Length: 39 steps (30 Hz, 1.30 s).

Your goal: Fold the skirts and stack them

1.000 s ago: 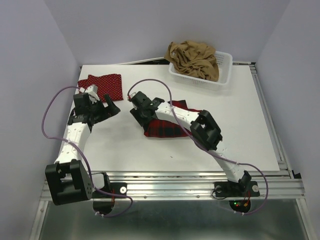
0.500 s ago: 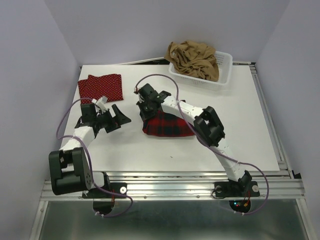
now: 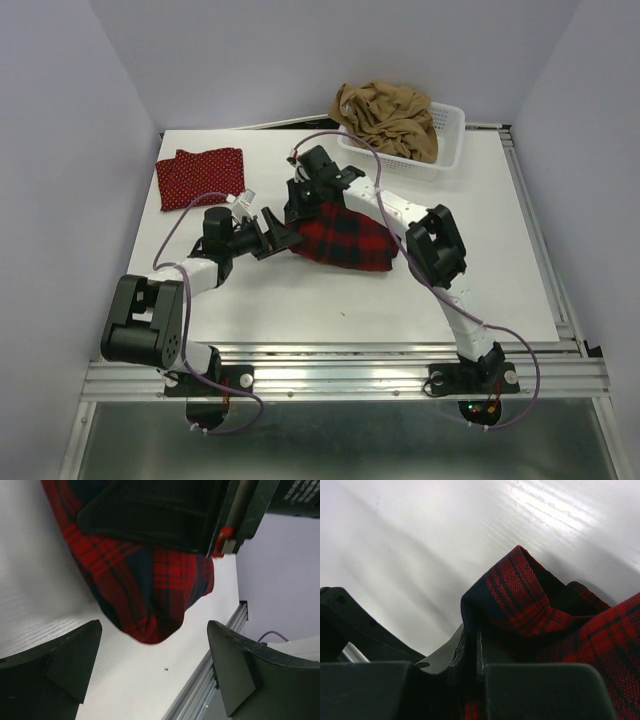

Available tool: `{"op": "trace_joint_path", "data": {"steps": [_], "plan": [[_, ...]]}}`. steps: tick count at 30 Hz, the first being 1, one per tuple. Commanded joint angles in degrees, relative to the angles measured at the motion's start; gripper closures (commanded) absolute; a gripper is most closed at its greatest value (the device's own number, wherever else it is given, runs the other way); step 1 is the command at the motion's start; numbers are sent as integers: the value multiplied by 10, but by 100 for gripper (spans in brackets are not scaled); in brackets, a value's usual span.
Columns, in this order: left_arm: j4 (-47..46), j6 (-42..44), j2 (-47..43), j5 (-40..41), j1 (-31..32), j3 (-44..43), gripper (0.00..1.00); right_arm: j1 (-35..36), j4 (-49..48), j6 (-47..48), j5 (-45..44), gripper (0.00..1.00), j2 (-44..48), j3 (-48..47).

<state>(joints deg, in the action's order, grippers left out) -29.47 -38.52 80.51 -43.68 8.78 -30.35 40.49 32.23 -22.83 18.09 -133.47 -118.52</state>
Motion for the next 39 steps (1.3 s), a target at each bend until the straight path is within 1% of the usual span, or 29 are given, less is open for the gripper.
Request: {"op": "trace_joint_path", "data": {"steps": [1, 3, 8, 15, 17, 18, 19, 20, 22, 24, 29, 31, 34, 35, 36, 37, 39], "plan": [[-105, -56, 25, 28, 23, -6, 1, 5, -40, -26, 41, 100, 39, 9], [-110, -55, 36, 47, 40, -11, 1, 5, -43, -30, 44, 99, 44, 9], [-106, -65, 60, 96, 52, -16, 1, 5, -47, -38, 56, 99, 51, 9], [-65, -45, 62, 164, 57, -18, 1, 5, -55, -42, 57, 100, 67, 25], [-34, -35, 62, 190, 62, -27, 1, 5, -57, -41, 57, 100, 68, 27], [-10, -6, 63, 205, 69, -37, 1, 5, -57, -38, 56, 100, 68, 27], [56, 13, 66, 236, 72, -64, 1, 5, -57, -38, 55, 99, 67, 27], [66, 35, 67, 236, 73, -71, 1, 5, -56, -35, 54, 100, 68, 28], [72, 42, 62, 229, 73, -75, 1, 5, -57, -37, 55, 100, 69, 30], [59, 26, 68, 210, 73, -75, 1, 5, -60, -47, 66, 100, 68, 34], [-35, -36, 101, 135, 75, -59, 1, 5, -72, -63, 87, 99, 67, 39], [-68, -53, 118, 128, 75, -57, 1, 5, -72, -65, 85, 99, 70, 37], [-95, -80, 145, 128, 73, -59, 2, 5, -73, -68, 78, 100, 72, 28], [-117, -89, 156, 119, 71, -55, 3, 5, -74, -70, 76, 100, 71, 26], [-148, -116, 161, 110, 70, -49, 4, 5, -73, -71, 74, 100, 71, 23], [-200, -129, 162, 93, 70, -39, 5, 5, -74, -71, 73, 100, 69, 22], [-249, -150, 165, 79, 73, -30, 5, 5, -74, -71, 72, 99, 69, 24]]}}
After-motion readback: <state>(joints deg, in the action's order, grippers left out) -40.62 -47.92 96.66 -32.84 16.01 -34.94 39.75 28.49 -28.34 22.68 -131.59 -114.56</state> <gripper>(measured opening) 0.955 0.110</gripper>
